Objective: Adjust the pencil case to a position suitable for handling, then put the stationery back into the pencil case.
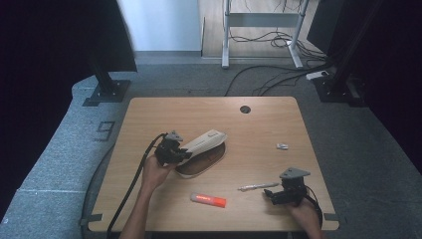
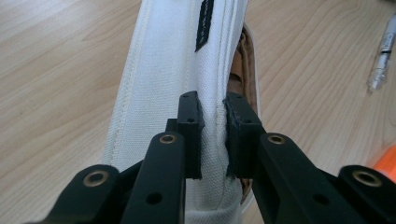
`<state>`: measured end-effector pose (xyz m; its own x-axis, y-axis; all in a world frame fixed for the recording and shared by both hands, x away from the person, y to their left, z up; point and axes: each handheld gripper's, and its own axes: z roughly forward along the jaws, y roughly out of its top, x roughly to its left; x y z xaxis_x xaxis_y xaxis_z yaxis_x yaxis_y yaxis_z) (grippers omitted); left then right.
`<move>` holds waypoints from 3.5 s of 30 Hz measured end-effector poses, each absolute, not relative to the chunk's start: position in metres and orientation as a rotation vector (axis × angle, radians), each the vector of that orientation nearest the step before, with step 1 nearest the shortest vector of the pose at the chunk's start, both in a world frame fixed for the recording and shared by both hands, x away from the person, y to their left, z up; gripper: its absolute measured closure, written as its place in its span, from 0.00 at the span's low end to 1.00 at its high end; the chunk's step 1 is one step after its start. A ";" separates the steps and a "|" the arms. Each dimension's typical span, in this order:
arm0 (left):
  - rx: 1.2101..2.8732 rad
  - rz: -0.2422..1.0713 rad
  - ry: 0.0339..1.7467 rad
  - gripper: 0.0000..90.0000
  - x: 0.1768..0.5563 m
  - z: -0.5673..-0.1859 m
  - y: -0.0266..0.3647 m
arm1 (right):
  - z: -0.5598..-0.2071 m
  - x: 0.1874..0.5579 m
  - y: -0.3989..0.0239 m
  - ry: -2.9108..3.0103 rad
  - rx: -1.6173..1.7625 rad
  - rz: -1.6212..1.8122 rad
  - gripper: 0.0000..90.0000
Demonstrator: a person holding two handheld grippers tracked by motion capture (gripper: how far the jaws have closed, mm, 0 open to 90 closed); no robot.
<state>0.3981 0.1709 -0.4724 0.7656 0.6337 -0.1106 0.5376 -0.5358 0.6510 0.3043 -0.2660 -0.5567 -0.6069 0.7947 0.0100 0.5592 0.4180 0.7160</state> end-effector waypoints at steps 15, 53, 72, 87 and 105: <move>2.240 0.175 0.871 0.86 0.372 -0.473 0.183 | -0.557 0.304 -0.266 2.346 1.167 0.997 0.00; 2.223 0.145 0.845 0.85 0.363 -0.473 0.191 | -0.539 0.305 -0.275 2.354 1.172 1.051 0.00; 2.224 0.145 0.841 0.85 0.363 -0.473 0.192 | -0.522 0.347 -0.287 2.335 1.202 1.022 0.03; 2.223 0.147 0.835 0.85 0.363 -0.473 0.192 | -0.512 0.386 -0.301 2.293 1.211 0.958 0.17; 2.213 0.139 0.838 0.85 0.364 -0.474 0.192 | -0.522 0.432 -0.324 2.270 1.248 0.930 0.42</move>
